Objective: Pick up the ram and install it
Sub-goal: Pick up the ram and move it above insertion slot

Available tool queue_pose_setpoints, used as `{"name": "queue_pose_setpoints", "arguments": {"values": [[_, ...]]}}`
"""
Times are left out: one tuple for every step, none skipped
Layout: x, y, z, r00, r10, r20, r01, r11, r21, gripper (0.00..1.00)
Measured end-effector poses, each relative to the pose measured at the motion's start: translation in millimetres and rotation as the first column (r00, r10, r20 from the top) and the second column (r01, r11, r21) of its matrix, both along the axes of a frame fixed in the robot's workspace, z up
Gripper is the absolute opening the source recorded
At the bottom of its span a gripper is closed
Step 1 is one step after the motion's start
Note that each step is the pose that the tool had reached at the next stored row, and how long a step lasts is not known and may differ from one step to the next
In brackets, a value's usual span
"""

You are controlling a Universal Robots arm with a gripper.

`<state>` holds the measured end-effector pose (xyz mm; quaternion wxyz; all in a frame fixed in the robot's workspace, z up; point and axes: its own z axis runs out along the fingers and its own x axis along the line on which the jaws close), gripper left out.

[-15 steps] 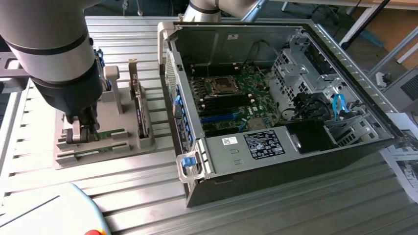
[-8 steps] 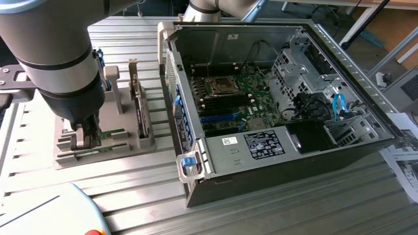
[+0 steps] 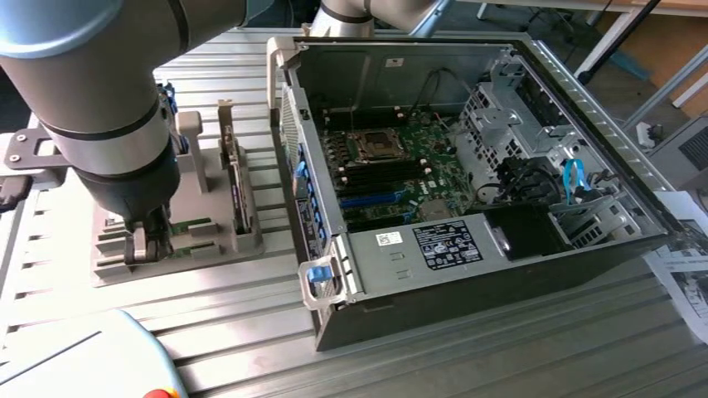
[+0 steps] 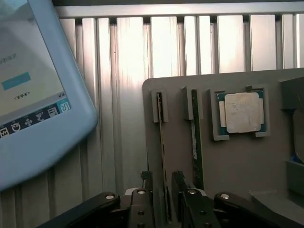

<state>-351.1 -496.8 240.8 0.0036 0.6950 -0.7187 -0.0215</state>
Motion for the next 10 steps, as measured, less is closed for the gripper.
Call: {"name": "queue_pose_setpoints", "arguments": {"values": [[-0.1, -0.6, -3.2, 1.0, 0.0, 0.0001, 0.0, 1.0, 0.0, 0.3], [-0.4, -1.0, -6.1, 1.0, 0.0, 0.0, 0.0, 1.0, -0.0001, 0.3], [-0.5, -1.5, -9.6, 1.0, 0.0, 0.0001, 0.0, 1.0, 0.0, 0.3], [-0.8, -1.8, -13.4, 1.0, 0.0, 0.0, 0.0, 1.0, 0.0, 0.3], [-1.0, -2.0, -15.6, 1.0, 0.0, 0.0, 0.0, 1.0, -0.0001, 0.3], [-1.1, -2.1, -17.6, 1.0, 0.0, 0.0, 0.0, 1.0, 0.0, 0.3], [-1.2, -2.2, -19.9, 1.0, 0.0, 0.0001, 0.0, 1.0, 0.0, 0.3], [-1.3, -2.3, -21.8, 1.0, 0.001, 0.0, -0.001, 1.0, 0.0, 0.3], [-1.4, -2.3, -24.1, 1.0, 0.001, 0.0, -0.001, 1.0, 0.0, 0.3], [-1.5, -2.4, -25.6, 1.0, 0.001, -0.0001, -0.001, 1.0, -0.0001, 0.3]]}}
